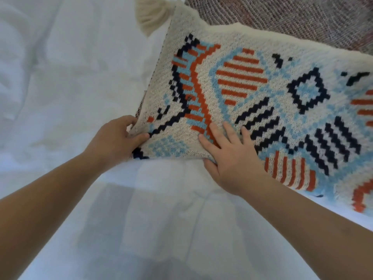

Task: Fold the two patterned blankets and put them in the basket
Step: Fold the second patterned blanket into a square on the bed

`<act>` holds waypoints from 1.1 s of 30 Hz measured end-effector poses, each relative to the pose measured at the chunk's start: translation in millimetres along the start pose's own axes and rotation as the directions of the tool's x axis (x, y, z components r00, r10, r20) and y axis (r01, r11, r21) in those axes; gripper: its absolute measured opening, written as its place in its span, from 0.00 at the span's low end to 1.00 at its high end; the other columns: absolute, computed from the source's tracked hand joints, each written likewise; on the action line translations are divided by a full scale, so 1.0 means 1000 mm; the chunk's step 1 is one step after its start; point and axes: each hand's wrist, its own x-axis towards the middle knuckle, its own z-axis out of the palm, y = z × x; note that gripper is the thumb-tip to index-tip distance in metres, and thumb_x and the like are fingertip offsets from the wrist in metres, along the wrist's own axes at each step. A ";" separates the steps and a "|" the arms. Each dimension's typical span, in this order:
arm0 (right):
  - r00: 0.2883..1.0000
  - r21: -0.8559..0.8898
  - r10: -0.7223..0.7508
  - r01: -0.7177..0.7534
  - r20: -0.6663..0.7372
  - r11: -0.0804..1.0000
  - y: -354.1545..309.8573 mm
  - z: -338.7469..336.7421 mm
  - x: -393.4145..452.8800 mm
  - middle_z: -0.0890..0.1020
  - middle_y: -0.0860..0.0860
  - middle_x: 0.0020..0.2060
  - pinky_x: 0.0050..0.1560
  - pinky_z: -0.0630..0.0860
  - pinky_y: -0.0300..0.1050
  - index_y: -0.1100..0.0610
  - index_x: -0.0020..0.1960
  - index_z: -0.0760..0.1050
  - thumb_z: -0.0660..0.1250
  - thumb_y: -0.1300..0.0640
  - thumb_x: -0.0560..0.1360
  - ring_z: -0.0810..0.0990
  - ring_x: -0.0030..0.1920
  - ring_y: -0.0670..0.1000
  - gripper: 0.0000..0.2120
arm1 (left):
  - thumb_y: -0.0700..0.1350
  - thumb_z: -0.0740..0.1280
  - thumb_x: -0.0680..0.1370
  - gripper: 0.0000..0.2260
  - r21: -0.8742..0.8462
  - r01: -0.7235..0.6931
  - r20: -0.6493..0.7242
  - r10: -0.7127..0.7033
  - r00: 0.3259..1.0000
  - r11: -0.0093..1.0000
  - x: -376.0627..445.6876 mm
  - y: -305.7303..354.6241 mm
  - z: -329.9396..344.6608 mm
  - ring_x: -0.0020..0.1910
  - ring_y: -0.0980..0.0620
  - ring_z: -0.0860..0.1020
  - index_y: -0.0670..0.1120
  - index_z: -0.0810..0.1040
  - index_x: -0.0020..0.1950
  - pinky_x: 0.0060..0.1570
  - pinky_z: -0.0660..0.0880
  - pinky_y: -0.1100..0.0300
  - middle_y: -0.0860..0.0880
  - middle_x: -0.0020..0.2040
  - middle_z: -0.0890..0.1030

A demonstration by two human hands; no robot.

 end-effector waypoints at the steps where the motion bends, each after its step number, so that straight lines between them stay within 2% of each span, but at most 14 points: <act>1: 1.000 0.007 -0.010 0.010 0.021 1.000 -0.007 -0.001 -0.006 0.53 0.53 0.80 0.75 0.47 0.68 0.45 0.80 0.50 0.34 0.37 0.77 0.50 0.79 0.61 0.34 | 0.56 0.70 0.77 0.09 0.097 -0.013 -0.002 0.013 1.000 0.995 -0.007 -0.005 -0.005 0.35 0.51 0.78 0.55 0.76 0.53 0.36 0.71 0.56 0.51 0.36 0.81; 3: 0.997 0.035 -0.036 0.034 0.061 0.999 -0.028 -0.002 -0.021 0.55 0.54 0.79 0.73 0.51 0.69 0.45 0.80 0.53 0.34 0.38 0.77 0.53 0.78 0.63 0.34 | 0.58 0.68 0.78 0.11 0.232 -0.030 -0.009 0.033 0.999 0.972 -0.024 -0.018 -0.012 0.37 0.49 0.77 0.55 0.75 0.57 0.37 0.70 0.55 0.52 0.36 0.80; 5: 0.988 0.048 -0.071 0.065 0.138 0.997 -0.049 0.007 -0.035 0.48 0.54 0.80 0.73 0.48 0.70 0.45 0.80 0.48 0.30 0.39 0.75 0.48 0.79 0.64 0.36 | 0.58 0.66 0.79 0.14 0.320 -0.049 -0.006 0.054 0.999 0.946 -0.047 -0.035 -0.012 0.37 0.48 0.76 0.53 0.75 0.60 0.36 0.69 0.55 0.53 0.34 0.77; 8: 0.986 0.050 -0.074 0.067 0.150 0.996 -0.085 0.016 -0.062 0.50 0.55 0.80 0.71 0.50 0.72 0.45 0.80 0.51 0.32 0.39 0.76 0.48 0.79 0.64 0.35 | 0.59 0.65 0.79 0.16 0.364 -0.035 0.030 0.026 0.999 0.931 -0.086 -0.062 -0.010 0.38 0.45 0.75 0.52 0.74 0.62 0.36 0.69 0.55 0.54 0.34 0.75; 10: 0.970 0.049 -0.093 0.084 0.227 0.995 -0.104 0.030 -0.085 0.48 0.55 0.80 0.71 0.51 0.72 0.45 0.80 0.51 0.33 0.39 0.76 0.47 0.79 0.64 0.34 | 0.60 0.63 0.80 0.17 0.400 -0.030 0.066 0.004 0.998 0.916 -0.112 -0.079 -0.006 0.39 0.45 0.75 0.51 0.73 0.62 0.36 0.69 0.54 0.52 0.35 0.76; 15: 0.953 0.093 -0.148 0.127 0.265 0.988 -0.156 0.054 -0.141 0.68 0.58 0.74 0.62 0.67 0.73 0.52 0.74 0.70 0.46 0.42 0.77 0.66 0.73 0.66 0.31 | 0.62 0.61 0.80 0.19 0.449 0.032 0.142 -0.107 0.984 0.893 -0.190 -0.129 0.004 0.34 0.47 0.75 0.49 0.71 0.61 0.35 0.73 0.54 0.48 0.33 0.76; 19: 0.967 0.152 -0.165 0.136 0.195 0.979 -0.177 0.066 -0.152 0.71 0.60 0.72 0.61 0.68 0.68 0.54 0.72 0.72 0.50 0.42 0.78 0.68 0.71 0.66 0.29 | 0.64 0.60 0.79 0.24 0.426 0.144 0.073 -0.192 0.979 0.893 -0.222 -0.142 0.008 0.38 0.44 0.75 0.50 0.69 0.68 0.38 0.71 0.53 0.48 0.35 0.76; 21: 0.970 0.160 -0.179 0.152 0.164 0.975 -0.172 0.069 -0.150 0.71 0.58 0.72 0.61 0.70 0.65 0.53 0.72 0.72 0.50 0.40 0.79 0.69 0.71 0.65 0.29 | 0.65 0.61 0.78 0.26 0.413 0.134 0.028 -0.160 0.987 0.901 -0.219 -0.136 0.013 0.37 0.45 0.74 0.49 0.68 0.68 0.36 0.69 0.54 0.51 0.35 0.75; 23: 0.973 0.182 -0.196 0.172 0.125 0.968 -0.163 0.071 -0.150 0.71 0.57 0.72 0.61 0.71 0.63 0.52 0.72 0.72 0.49 0.37 0.79 0.69 0.71 0.63 0.30 | 0.67 0.61 0.77 0.28 0.397 0.107 0.007 -0.119 0.993 0.912 -0.212 -0.126 0.018 0.39 0.45 0.76 0.49 0.67 0.69 0.38 0.71 0.54 0.49 0.41 0.80; 25: 0.970 0.224 -0.228 0.204 0.084 0.953 -0.156 0.072 -0.152 0.70 0.56 0.73 0.63 0.70 0.62 0.51 0.73 0.71 0.49 0.34 0.79 0.67 0.72 0.62 0.32 | 0.65 0.64 0.77 0.32 0.337 0.087 -0.052 -0.074 0.996 0.937 -0.204 -0.117 0.023 0.53 0.43 0.78 0.48 0.63 0.74 0.49 0.76 0.49 0.45 0.60 0.79; 26: 0.969 0.241 -0.240 0.218 0.064 0.946 -0.152 0.073 -0.153 0.68 0.55 0.74 0.64 0.69 0.61 0.51 0.73 0.70 0.49 0.33 0.78 0.66 0.73 0.61 0.32 | 0.64 0.66 0.77 0.36 0.307 0.057 -0.106 -0.026 0.994 0.950 -0.201 -0.112 0.026 0.63 0.42 0.74 0.46 0.59 0.77 0.58 0.75 0.44 0.43 0.69 0.74; 27: 0.970 0.255 -0.241 0.223 0.038 0.941 -0.149 0.074 -0.156 0.68 0.55 0.75 0.66 0.67 0.60 0.51 0.74 0.70 0.49 0.33 0.78 0.65 0.74 0.60 0.32 | 0.62 0.67 0.77 0.39 0.308 0.007 -0.167 0.047 0.985 0.951 -0.198 -0.107 0.029 0.71 0.40 0.67 0.44 0.56 0.79 0.67 0.69 0.41 0.41 0.74 0.67; 29: 0.982 0.275 -0.191 0.185 -0.006 0.943 -0.137 0.076 -0.162 0.67 0.53 0.75 0.69 0.62 0.58 0.51 0.74 0.69 0.50 0.33 0.79 0.63 0.75 0.58 0.32 | 0.61 0.65 0.77 0.41 0.368 -0.125 -0.217 0.216 0.952 0.921 -0.192 -0.092 0.040 0.76 0.36 0.58 0.39 0.54 0.79 0.74 0.60 0.40 0.35 0.78 0.59; 33: 1.000 0.279 -0.007 0.014 -0.028 0.960 -0.095 0.077 -0.184 0.67 0.51 0.75 0.72 0.61 0.58 0.50 0.75 0.68 0.52 0.34 0.78 0.61 0.76 0.55 0.32 | 0.64 0.56 0.80 0.35 0.447 -0.379 0.015 0.417 0.909 0.810 -0.178 -0.044 0.079 0.80 0.38 0.51 0.44 0.56 0.80 0.77 0.51 0.39 0.39 0.80 0.54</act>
